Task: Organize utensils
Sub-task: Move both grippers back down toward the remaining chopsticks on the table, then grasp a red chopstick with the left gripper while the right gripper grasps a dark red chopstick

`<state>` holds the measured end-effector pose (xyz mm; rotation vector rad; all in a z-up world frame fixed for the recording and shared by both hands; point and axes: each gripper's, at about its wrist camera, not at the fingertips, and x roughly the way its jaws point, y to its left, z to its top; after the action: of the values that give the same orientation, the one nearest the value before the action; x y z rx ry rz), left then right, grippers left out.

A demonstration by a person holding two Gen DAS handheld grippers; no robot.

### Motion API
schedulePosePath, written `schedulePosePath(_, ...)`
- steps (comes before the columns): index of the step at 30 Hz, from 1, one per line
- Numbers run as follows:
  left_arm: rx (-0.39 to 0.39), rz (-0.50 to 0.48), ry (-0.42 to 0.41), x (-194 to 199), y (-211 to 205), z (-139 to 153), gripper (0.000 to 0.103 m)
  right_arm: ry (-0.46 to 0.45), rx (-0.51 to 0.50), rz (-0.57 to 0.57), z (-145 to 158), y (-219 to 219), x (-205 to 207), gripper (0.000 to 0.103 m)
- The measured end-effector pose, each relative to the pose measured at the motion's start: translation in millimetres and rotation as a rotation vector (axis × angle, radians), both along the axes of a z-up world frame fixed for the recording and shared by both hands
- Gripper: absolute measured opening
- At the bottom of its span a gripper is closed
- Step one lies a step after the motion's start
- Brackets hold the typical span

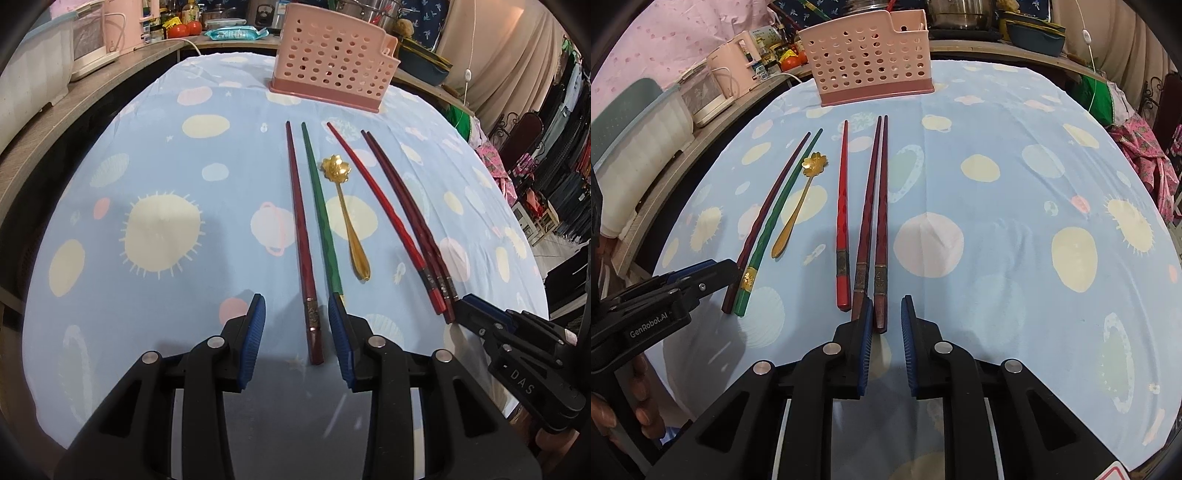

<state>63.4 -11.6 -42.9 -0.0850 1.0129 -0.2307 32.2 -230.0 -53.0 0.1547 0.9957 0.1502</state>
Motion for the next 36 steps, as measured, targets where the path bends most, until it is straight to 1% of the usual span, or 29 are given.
schedulePosePath(7, 0.011, -0.004, -0.005, -0.1, -0.4, -2.7, 0.034, -0.003, -0.003, -0.007, -1.4, -0.7, 3.3, 0.014)
schedulePosePath(14, 0.040, -0.022, -0.026, -3.2, -4.5, -3.9, 0.032, -0.009, -0.012, -0.007, -2.3, 0.7, 8.3, 0.014)
schedulePosePath(20, 0.031, -0.029, -0.024, -3.8, -3.8, -4.6, 0.015, -0.020, -0.027, -0.002, -2.7, 2.8, 9.3, 0.013)
schedulePosePath(21, 0.027, -0.031, -0.022, -4.2, -3.7, -4.7, 0.010, -0.020, -0.028, -0.001, -2.6, 2.9, 9.3, 0.012)
schedulePosePath(22, 0.026, -0.032, -0.021, -4.7, -3.4, -5.1, 0.009, -0.020, -0.027, -0.001, -2.6, 2.8, 9.2, 0.010)
schedulePosePath(23, 0.024, -0.034, -0.021, -5.1, -3.2, -5.3, 0.008, -0.020, -0.026, -0.002, -2.6, 2.3, 9.0, 0.007)
schedulePosePath(30, 0.005, -0.034, -0.015, -7.8, -1.1, -3.2, 0.007, -0.022, -0.024, -0.004, -1.2, 0.8, 7.3, 0.007)
schedulePosePath(36, -0.013, -0.019, -0.044, -13.0, 5.9, 12.8, 0.007, -0.051, -0.014, -0.021, 10.9, -6.5, 1.4, 0.007)
